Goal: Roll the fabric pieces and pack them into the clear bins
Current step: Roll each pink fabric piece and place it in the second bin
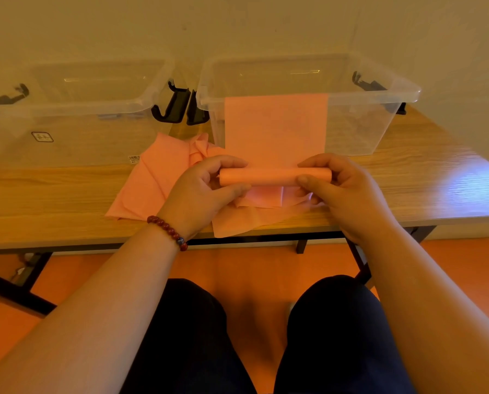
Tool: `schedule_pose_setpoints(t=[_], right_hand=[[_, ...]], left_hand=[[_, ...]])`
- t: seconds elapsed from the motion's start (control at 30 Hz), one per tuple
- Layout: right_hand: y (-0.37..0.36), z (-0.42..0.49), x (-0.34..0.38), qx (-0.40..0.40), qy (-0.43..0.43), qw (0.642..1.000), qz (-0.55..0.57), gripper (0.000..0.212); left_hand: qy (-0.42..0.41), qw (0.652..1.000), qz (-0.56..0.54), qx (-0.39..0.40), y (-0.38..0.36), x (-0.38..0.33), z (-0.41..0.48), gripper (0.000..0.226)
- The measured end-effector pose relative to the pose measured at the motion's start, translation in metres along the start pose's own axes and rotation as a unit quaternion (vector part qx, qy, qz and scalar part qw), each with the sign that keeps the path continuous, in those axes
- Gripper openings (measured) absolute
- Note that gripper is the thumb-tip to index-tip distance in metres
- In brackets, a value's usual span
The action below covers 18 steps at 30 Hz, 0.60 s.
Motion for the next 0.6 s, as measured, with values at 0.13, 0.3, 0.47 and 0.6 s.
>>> schedule_pose_setpoints(t=[0.13,0.3,0.47,0.6], right_hand=[[-0.0010,-0.0001,-0.0001,0.001,-0.008,1.000,0.020,0.018],[0.0002,0.0001,-0.0025,0.014,-0.007,1.000,0.022,0.032],[-0.0019,-0.0009,0.0002,0.000,0.006,1.000,-0.009,0.013],[-0.0026,-0.0002,-0.0017,0.004,-0.010,1.000,0.005,0.023]], left_hand=[[-0.004,1.000,0.011,-0.006,0.0008,-0.0006,-0.0005,0.027],[-0.011,1.000,0.005,-0.008,0.0006,-0.0010,-0.0008,0.021],[-0.009,1.000,0.019,-0.008,0.0012,-0.0016,-0.0011,0.031],[-0.009,1.000,0.022,-0.008,0.0012,-0.0023,-0.0006,0.024]])
Point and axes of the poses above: each hand's wrist, its own z-axis towards the middle knuckle, its own y-axis out of the back of the hand, x = y × z, the point moved 3 cm from there along z, towards the middle knuckle, and after that the axes turned 3 degrees about -x, right-handed, at the moved point
